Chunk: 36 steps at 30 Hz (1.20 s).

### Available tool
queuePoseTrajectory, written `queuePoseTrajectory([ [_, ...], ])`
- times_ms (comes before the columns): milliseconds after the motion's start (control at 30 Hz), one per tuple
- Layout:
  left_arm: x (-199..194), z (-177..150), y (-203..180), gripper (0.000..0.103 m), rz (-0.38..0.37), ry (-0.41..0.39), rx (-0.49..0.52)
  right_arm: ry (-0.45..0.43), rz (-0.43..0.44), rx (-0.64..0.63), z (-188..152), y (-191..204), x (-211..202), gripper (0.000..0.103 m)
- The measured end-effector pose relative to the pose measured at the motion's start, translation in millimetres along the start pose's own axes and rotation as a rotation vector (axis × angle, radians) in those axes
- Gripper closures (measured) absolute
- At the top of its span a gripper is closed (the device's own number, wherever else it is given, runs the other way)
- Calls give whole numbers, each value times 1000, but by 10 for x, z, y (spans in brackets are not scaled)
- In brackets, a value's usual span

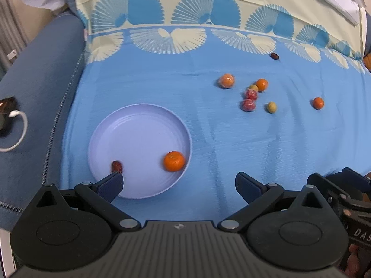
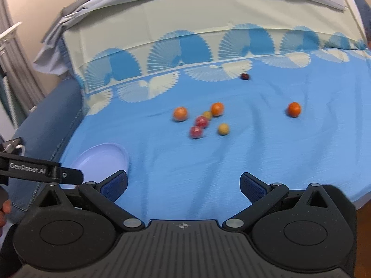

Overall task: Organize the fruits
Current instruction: 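Grasp a red plum with the left tool while the right tool grasps a mandarin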

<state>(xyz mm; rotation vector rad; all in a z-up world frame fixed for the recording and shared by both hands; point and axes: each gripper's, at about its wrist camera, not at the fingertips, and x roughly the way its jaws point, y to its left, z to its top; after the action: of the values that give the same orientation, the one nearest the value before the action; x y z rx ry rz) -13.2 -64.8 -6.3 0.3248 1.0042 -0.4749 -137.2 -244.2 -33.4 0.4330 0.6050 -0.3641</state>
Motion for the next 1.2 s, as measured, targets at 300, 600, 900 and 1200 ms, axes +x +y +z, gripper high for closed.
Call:
queuePoseTrajectory([
  [300,390,326,-377,0,-44,38,16,-45,-127,36,238,-460,309,1],
  [600,950,668,-824,0,-52,65,72,-68,-276,69,499,-1048,820,1],
  [900,1797,1192,-1300,0,-92,89,94,-53,-387,112,798,-1674,1684,1],
  [1200,2491,1400,-1449,0,-33,149,180,-18,-467,93,905,-2051,2500,1],
])
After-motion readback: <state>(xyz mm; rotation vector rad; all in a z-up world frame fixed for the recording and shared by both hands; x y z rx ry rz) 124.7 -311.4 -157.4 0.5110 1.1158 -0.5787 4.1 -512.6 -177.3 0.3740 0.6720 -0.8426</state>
